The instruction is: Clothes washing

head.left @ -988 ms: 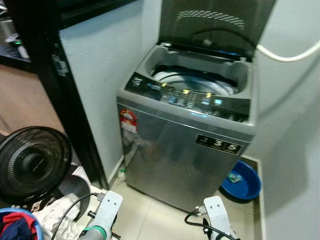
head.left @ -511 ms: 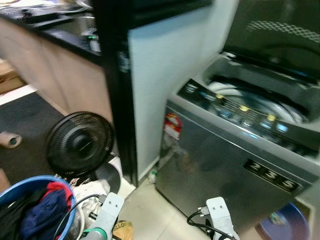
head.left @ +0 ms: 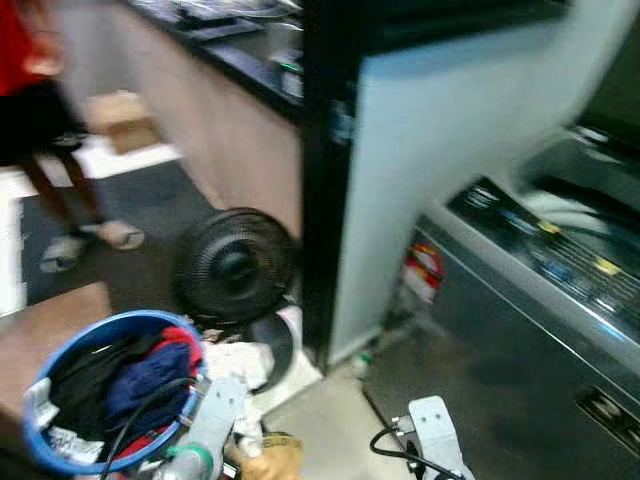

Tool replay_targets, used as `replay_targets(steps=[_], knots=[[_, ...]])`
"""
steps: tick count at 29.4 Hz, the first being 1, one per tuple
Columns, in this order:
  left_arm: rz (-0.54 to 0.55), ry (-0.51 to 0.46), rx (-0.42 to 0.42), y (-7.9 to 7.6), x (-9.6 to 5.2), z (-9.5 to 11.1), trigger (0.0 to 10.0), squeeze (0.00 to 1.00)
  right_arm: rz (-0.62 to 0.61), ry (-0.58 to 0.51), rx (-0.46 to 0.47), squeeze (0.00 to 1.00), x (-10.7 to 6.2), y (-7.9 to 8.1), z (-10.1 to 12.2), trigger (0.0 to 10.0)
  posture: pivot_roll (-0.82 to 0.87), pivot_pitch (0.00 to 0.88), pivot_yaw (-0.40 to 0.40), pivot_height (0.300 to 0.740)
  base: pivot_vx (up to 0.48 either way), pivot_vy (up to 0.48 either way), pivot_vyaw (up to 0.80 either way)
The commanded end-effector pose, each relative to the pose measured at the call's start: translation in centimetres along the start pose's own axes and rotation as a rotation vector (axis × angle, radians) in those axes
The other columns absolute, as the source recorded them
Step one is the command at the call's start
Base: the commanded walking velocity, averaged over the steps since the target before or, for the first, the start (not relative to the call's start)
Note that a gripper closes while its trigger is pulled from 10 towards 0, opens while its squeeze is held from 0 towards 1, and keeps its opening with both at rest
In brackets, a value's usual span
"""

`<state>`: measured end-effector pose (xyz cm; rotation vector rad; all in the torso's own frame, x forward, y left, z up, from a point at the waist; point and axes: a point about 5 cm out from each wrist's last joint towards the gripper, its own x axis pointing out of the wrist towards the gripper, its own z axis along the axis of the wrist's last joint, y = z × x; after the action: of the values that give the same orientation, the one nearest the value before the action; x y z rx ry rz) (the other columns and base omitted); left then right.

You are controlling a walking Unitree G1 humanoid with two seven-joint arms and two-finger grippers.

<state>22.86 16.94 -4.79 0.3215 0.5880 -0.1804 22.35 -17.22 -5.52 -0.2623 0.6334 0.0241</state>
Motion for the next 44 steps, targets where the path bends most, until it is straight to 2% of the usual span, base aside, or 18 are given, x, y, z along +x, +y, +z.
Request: replay_targets(steps=[1, 44], knots=[[-0.003, -0.002, 0.006, 0.07, 0.06, 0.12, 10.0, 0.00, 0.002, 0.016, 0.003, 0.00, -0.14, 0.16, -0.41, 10.0, 0.07, 0.000, 0.002, 0.740, 0.000, 0.000, 0.80], [0.001, -0.003, 0.017, 0.29, 0.13, 0.21, 10.0, 0.00, 0.014, 0.007, 0.001, 0.00, -0.04, 0.49, -0.08, 10.0, 0.08, 0.000, 0.002, 0.740, 0.000, 0.000, 0.80]])
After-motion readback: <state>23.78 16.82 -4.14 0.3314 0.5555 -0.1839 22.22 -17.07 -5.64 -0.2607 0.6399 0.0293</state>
